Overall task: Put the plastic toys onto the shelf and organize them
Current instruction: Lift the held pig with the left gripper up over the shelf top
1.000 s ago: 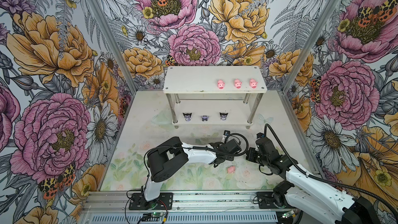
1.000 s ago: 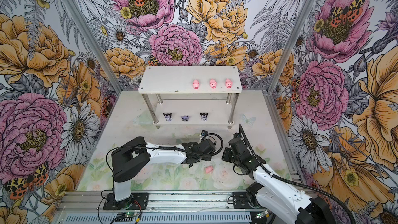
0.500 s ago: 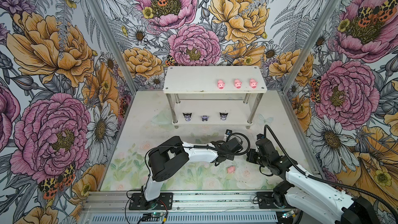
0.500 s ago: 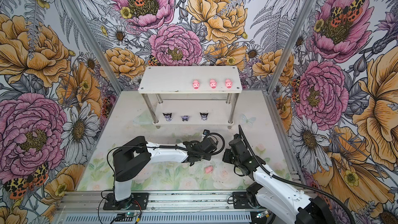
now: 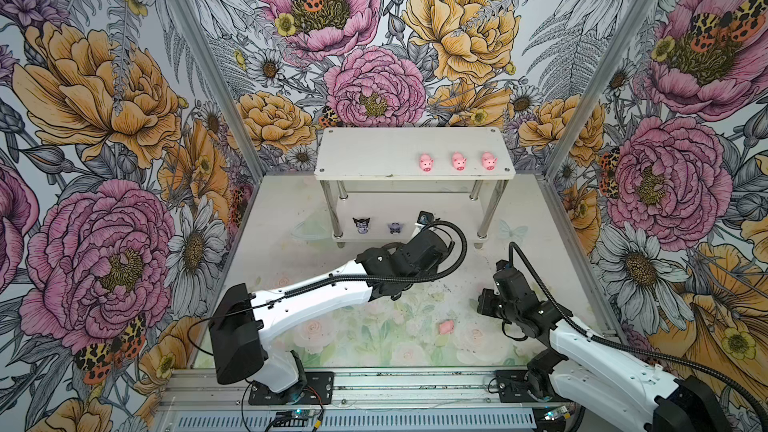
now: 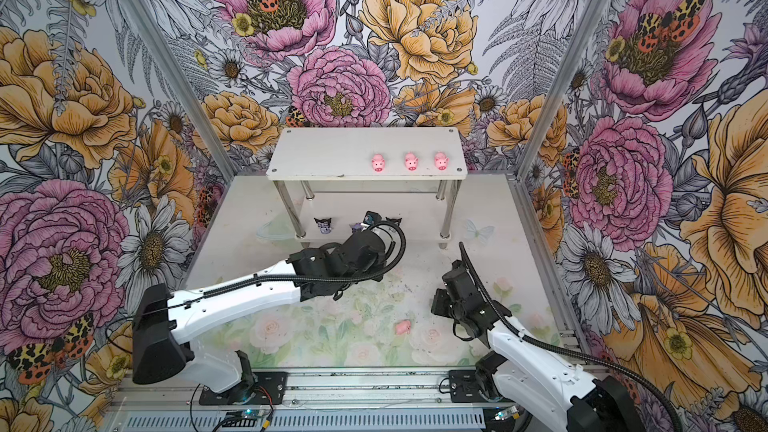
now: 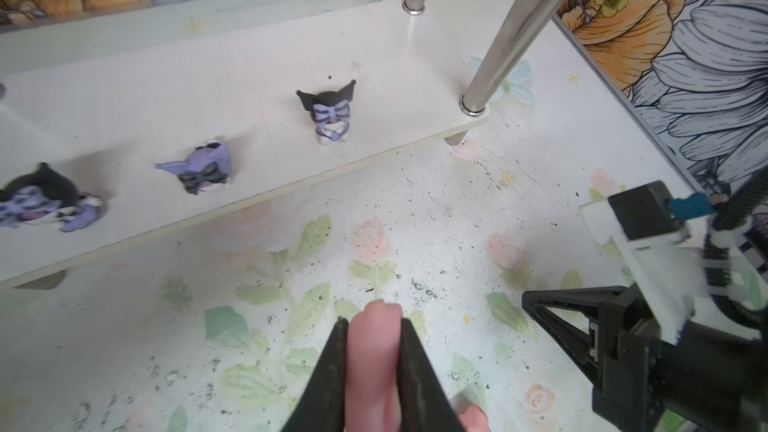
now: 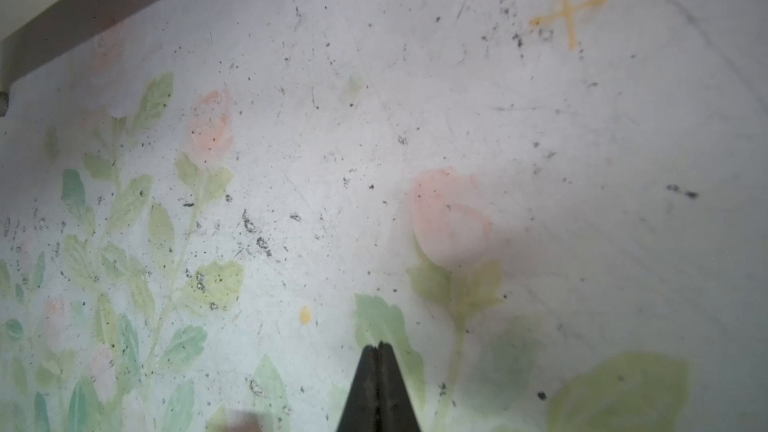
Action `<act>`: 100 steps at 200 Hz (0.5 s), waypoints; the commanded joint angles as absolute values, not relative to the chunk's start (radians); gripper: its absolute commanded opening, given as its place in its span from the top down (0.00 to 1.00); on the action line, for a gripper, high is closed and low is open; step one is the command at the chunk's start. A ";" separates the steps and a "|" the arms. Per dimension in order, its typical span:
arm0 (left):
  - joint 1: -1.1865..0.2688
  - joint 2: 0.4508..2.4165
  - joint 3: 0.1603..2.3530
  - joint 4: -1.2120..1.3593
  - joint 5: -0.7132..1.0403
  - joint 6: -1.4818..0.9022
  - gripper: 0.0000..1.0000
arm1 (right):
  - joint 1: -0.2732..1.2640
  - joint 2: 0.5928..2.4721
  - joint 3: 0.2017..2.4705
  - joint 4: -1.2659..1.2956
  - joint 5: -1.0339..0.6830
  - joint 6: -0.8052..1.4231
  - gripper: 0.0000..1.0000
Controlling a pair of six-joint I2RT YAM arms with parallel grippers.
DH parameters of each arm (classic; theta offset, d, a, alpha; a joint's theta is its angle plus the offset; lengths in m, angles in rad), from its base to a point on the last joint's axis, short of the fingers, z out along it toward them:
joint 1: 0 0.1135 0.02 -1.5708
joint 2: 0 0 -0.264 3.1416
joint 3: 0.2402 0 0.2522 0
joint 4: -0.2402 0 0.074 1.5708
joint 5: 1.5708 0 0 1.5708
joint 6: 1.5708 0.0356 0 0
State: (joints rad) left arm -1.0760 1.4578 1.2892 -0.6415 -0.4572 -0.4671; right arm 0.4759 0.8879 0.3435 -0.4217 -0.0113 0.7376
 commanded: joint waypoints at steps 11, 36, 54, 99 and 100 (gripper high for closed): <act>-1.034 1.299 1.355 -0.843 -0.550 -0.381 0.79 | 0.466 0.929 0.335 -0.391 -0.001 0.713 0.95; -0.967 1.194 1.413 -0.927 -0.575 -0.323 0.79 | 0.464 0.959 0.332 -0.371 -0.016 0.719 0.95; -0.898 1.149 1.456 -0.975 -0.579 -0.276 0.79 | 0.463 0.975 0.328 -0.356 -0.022 0.729 0.95; -0.655 1.149 1.548 -1.012 -0.467 -0.167 0.79 | 0.463 1.007 0.327 -0.332 -0.035 0.753 0.95; -0.650 1.150 1.550 -1.014 -0.465 -0.166 0.79 | 0.463 1.007 0.327 -0.332 -0.035 0.754 0.95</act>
State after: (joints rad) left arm -0.7448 1.1221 1.5112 -0.9478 -0.5278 -0.2531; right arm 0.4698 0.9955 0.3305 -0.3706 -0.0238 0.7403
